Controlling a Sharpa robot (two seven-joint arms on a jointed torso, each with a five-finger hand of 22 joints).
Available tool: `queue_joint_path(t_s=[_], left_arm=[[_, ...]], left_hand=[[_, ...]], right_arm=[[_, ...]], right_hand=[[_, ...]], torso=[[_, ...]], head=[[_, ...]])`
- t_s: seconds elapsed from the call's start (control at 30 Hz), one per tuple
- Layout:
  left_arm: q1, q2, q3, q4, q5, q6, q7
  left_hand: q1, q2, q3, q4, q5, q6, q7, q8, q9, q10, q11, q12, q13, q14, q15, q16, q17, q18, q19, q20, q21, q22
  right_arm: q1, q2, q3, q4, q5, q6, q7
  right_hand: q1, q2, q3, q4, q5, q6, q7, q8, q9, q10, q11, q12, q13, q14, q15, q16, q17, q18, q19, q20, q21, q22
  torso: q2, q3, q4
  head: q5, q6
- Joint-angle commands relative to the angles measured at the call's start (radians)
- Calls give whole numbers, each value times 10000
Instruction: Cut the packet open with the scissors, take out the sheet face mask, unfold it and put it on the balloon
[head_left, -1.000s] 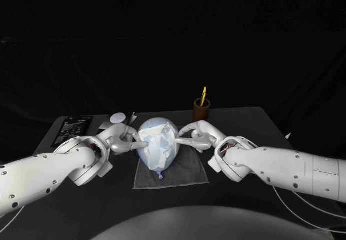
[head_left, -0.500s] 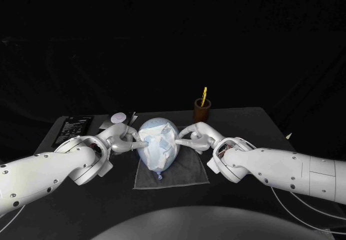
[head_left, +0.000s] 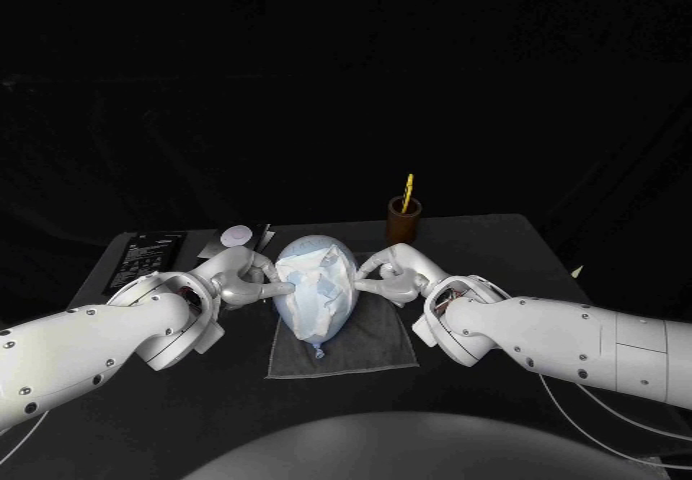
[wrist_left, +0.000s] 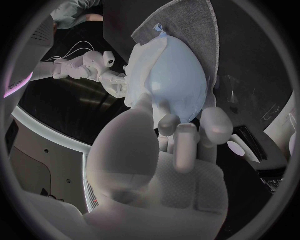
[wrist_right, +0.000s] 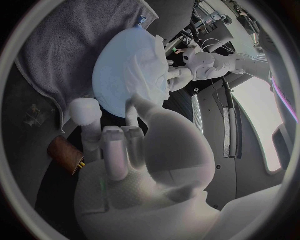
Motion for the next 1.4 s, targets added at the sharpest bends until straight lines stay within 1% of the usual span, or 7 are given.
queue_joint_path(t_s=[0.03, 0.53, 0.83, 1.0, 1.1, 1.27, 1.4], left_arm=[[-13, 8, -8, 1, 18, 133, -78], [-12, -14, -8, -10, 63, 187, -80], [-12, -7, -8, -24, 71, 216, -77], [-12, -7, -8, -30, 75, 232, -80], [-12, -6, -8, -34, 77, 240, -80], [-12, -9, -8, -35, 79, 247, -83], [-11, -3, -9, -36, 83, 252, -84]], left_hand=[[53, 57, -63, -18, -27, -16, -66, 63, -9, 58, -15, 35, 4, 468, -65, 36, 556, -90, 38, -51, 54, 17], [91, 87, -75, -18, -28, -18, -67, 64, -13, 56, -18, 31, 9, 466, -68, 33, 549, -91, 40, -51, 56, 22], [91, 87, -75, -18, -28, -18, -67, 64, -13, 56, -18, 31, 9, 466, -68, 33, 549, -91, 40, -51, 56, 22], [91, 87, -75, -18, -28, -18, -67, 64, -13, 56, -18, 31, 9, 466, -68, 33, 549, -91, 40, -51, 56, 22], [91, 87, -75, -18, -28, -18, -67, 64, -13, 56, -18, 31, 9, 466, -68, 33, 549, -91, 40, -51, 56, 22], [104, 99, -83, -16, -28, -21, -67, 63, -15, 52, -18, 27, 6, 466, -69, 32, 550, -90, 38, -51, 55, 20], [111, 105, -87, -15, -28, -22, -67, 63, -16, 50, -18, 25, 5, 466, -69, 31, 550, -90, 38, -51, 55, 19]], right_arm=[[-7, 22, 1, 32, -142, -368, 134], [-9, -161, 4, 401, 144, -1179, 663], [-5, -231, 6, 326, 274, -487, 364], [0, -240, 6, 248, 282, -57, 178], [2, -261, 5, 224, 269, -36, 125], [3, -278, 5, 194, 253, -12, 139], [3, -241, 5, 221, 252, -3, 229]], right_hand=[[56, 5, 59, -47, -9, 80, -12, 132, 89, 1041, -95, 34, 2634, 1060, -85, 68, 2627, 160, -1, -108, 69, 13], [-331, 70, 1148, -384, -8, -104, -28, 922, 841, 1041, -133, 34, 2634, 1060, -138, 68, 2627, 114, 113, -192, 205, 145], [-707, 17, 1459, -350, -10, -360, -6, 1067, 1074, 1041, -112, 34, 2634, 1060, -121, 68, 2627, 147, 35, -183, -13, 41], [-1628, -597, 850, 159, -36, -1263, 359, 397, 837, 1041, 197, 34, 2634, 1060, 103, 68, 2627, 179, -167, -53, -478, -208], [-1996, -804, 451, 486, -17, -1318, 494, 171, 723, 991, 325, -31, 2576, 1060, 238, 68, 2627, 176, -213, 54, -571, -253], [-2255, -957, -122, 981, -15, -1607, 673, -296, 507, 888, 491, -158, 2466, 1060, 387, 68, 2627, 207, -271, 203, -707, -318], [-2234, -941, -268, 1108, -14, -1592, 695, -386, 456, 885, 517, -162, 2464, 1060, 413, 68, 2627, 217, -274, 243, -716, -319]], torso=[[-1, -5, 1], [-11, -3, -14], [-8, 3, -9], [-7, 1, -5], [-10, -4, -1], [-3, -5, -3], [0, 0, -5]], head=[[-1, 1], [3, 1], [-18, 1], [-6, 1], [-18, 1], [13, 1], [24, 1]])
